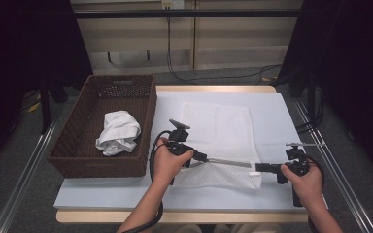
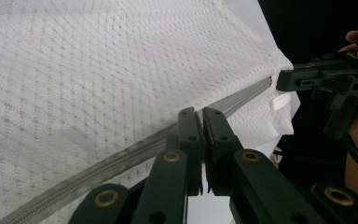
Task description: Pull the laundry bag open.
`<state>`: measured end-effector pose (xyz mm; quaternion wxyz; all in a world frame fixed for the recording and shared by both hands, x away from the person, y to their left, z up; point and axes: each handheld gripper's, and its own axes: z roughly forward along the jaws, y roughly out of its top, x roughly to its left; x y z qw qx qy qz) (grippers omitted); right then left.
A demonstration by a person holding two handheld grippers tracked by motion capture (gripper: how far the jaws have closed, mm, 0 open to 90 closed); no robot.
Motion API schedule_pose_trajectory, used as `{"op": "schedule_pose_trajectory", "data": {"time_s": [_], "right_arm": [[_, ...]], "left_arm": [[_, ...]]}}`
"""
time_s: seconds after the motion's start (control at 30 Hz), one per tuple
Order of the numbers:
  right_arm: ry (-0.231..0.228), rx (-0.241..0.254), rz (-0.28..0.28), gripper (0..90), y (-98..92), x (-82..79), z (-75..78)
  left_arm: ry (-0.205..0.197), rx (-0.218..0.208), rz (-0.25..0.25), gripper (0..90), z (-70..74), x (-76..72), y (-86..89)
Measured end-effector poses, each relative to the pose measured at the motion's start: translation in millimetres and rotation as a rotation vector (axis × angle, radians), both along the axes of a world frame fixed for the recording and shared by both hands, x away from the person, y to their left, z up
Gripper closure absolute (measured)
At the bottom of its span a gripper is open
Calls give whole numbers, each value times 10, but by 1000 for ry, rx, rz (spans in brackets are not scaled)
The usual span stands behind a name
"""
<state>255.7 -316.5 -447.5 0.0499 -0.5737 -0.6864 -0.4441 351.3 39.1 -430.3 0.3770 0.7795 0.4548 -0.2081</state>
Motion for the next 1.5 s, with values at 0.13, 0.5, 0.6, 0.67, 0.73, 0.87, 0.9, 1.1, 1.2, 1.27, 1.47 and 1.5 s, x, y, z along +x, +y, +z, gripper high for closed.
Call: {"op": "schedule_pose_trajectory", "data": {"time_s": [0.13, 0.5, 0.6, 0.67, 0.73, 0.87, 0.9, 1.1, 1.2, 1.27, 1.47, 1.5], "right_arm": [[-2, 8, 0, 884, 1, -2, 1], [5, 3, -4, 884, -6, -3, 5], [0, 1, -3, 883, -3, -2, 5], [1, 0, -2, 884, -4, -1, 4], [-1, 1, -3, 884, -2, -1, 1], [2, 3, -3, 884, -8, -2, 2], [2, 7, -3, 884, -9, -2, 1], [1, 0, -3, 884, -5, -3, 2], [-3, 1, -2, 884, -6, -5, -1], [-2, -2, -2, 884, -3, -5, -3], [6, -5, -4, 884, 0, 1, -21], [7, -7, -6, 884, -2, 1, -23]], "left_arm": [[7, -3, 1, 868, 5, 1, 1], [5, 2, 8, 868, 11, 0, 35], [6, 2, 5, 868, 3, -1, 37], [4, 0, 12, 868, 5, -1, 46], [1, 4, 12, 868, 12, -2, 55], [3, -4, 23, 868, 23, 0, 95], [3, -5, 27, 868, 24, 0, 96], [7, -6, 16, 868, 9, -1, 112], [-5, 0, 11, 868, 9, -7, 124], [-15, 6, 18, 868, 17, -15, 126], [-8, -8, 12, 868, -7, -26, 149], [-12, -8, 12, 868, -13, -26, 159]]}}
